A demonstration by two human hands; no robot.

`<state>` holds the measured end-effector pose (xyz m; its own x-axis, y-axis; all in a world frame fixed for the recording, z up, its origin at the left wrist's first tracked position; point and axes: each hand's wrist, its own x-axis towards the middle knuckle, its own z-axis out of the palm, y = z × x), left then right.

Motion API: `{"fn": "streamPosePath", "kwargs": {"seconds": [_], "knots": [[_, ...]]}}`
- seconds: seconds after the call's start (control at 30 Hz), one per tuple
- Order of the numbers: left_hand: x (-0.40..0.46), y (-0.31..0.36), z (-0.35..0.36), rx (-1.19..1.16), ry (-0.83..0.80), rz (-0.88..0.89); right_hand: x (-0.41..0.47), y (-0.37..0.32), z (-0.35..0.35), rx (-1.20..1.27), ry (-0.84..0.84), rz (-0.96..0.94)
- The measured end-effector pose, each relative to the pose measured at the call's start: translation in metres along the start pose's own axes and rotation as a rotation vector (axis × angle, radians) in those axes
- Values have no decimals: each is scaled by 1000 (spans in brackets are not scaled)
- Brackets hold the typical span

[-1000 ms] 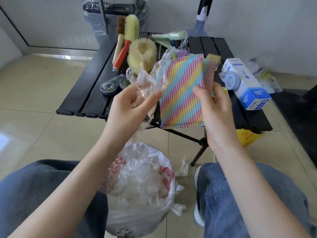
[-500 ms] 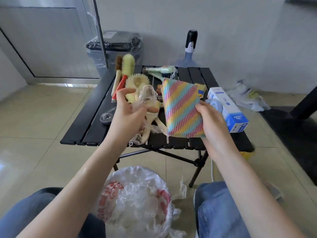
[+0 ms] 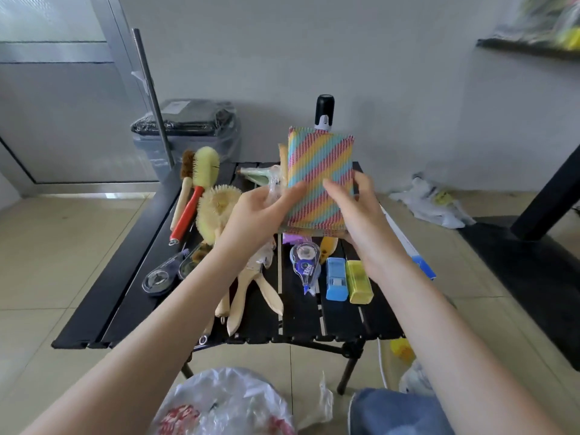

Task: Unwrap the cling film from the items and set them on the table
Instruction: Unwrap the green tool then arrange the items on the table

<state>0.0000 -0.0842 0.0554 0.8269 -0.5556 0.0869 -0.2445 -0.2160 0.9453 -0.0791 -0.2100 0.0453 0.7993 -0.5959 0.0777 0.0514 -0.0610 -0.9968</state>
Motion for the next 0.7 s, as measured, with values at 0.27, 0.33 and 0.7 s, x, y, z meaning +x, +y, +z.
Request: {"fn": "streamPosePath", "kwargs": {"seconds": [0.27, 0.33, 0.7], "knots": [[80, -17, -12, 218, 207, 3, 78, 12, -12, 69, 127, 28], [106, -27, -23, 217, 283, 8, 101, 16, -14, 33, 189, 13], [195, -72, -4, 1160, -230, 293, 194, 77, -4, -380, 188, 94]]}}
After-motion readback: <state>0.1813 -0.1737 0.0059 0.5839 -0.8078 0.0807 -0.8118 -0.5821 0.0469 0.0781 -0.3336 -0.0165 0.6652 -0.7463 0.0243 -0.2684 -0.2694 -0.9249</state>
